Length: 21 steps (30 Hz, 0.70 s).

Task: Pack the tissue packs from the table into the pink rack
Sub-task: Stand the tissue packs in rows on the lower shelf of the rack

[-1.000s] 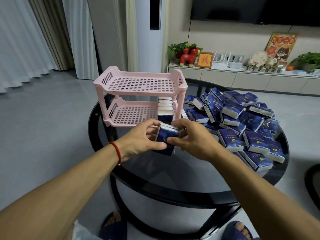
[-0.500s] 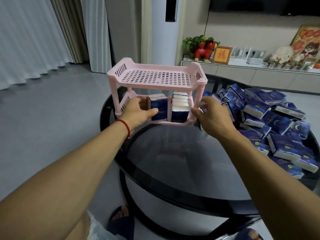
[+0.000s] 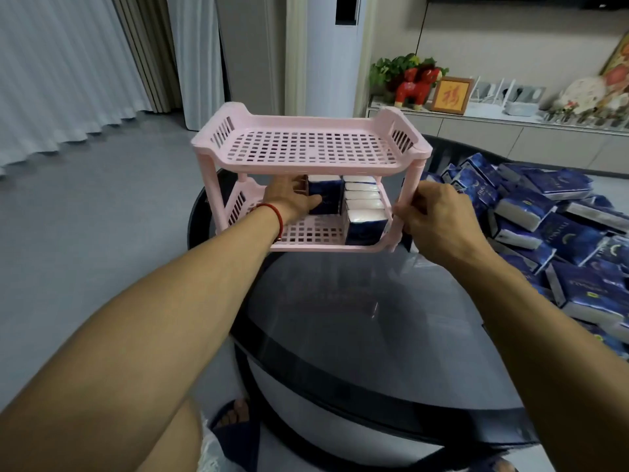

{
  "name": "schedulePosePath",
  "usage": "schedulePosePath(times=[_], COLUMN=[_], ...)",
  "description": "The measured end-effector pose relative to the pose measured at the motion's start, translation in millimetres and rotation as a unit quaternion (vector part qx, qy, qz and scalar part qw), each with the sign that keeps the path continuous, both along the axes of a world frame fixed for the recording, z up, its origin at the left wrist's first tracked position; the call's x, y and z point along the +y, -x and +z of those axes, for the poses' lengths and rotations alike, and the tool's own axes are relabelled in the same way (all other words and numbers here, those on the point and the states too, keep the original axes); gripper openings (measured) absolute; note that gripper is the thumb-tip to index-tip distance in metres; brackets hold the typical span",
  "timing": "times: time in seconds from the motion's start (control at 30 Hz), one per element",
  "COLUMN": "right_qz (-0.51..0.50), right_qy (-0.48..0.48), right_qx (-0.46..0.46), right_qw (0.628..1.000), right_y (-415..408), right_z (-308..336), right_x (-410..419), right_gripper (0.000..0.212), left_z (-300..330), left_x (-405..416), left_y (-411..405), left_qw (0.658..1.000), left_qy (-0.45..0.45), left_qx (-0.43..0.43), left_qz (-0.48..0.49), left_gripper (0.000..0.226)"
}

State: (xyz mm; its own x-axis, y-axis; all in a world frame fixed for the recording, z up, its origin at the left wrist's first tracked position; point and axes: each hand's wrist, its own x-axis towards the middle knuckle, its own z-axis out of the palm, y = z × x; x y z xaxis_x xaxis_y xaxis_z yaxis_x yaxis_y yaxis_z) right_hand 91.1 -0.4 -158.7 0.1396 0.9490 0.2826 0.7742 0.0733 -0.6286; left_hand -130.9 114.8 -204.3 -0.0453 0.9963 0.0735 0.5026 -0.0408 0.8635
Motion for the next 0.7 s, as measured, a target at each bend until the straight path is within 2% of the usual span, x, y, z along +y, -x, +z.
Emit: schedulePosePath(times=[0.27, 0.7], right_qz=[0.016, 0.03], right_qy=[0.004, 0.028], right_qx=[-0.016, 0.031], right_qw=[1.0, 0.999], right_y=[-4.6, -9.2], right_z=[0.6, 3.9], right_x=[-5.8, -10.3], right_gripper=[0.015, 0.02], left_z=[-5.1, -7.0], left_x=[-7.8, -13.7], left_y=[-8.7, -3.2], left_qw=[0.996, 0.998], left_qy=[-0.041, -0.02], left_qx=[0.071, 0.048], left_qz=[-0.037, -0.043], left_gripper=[0.044, 0.063])
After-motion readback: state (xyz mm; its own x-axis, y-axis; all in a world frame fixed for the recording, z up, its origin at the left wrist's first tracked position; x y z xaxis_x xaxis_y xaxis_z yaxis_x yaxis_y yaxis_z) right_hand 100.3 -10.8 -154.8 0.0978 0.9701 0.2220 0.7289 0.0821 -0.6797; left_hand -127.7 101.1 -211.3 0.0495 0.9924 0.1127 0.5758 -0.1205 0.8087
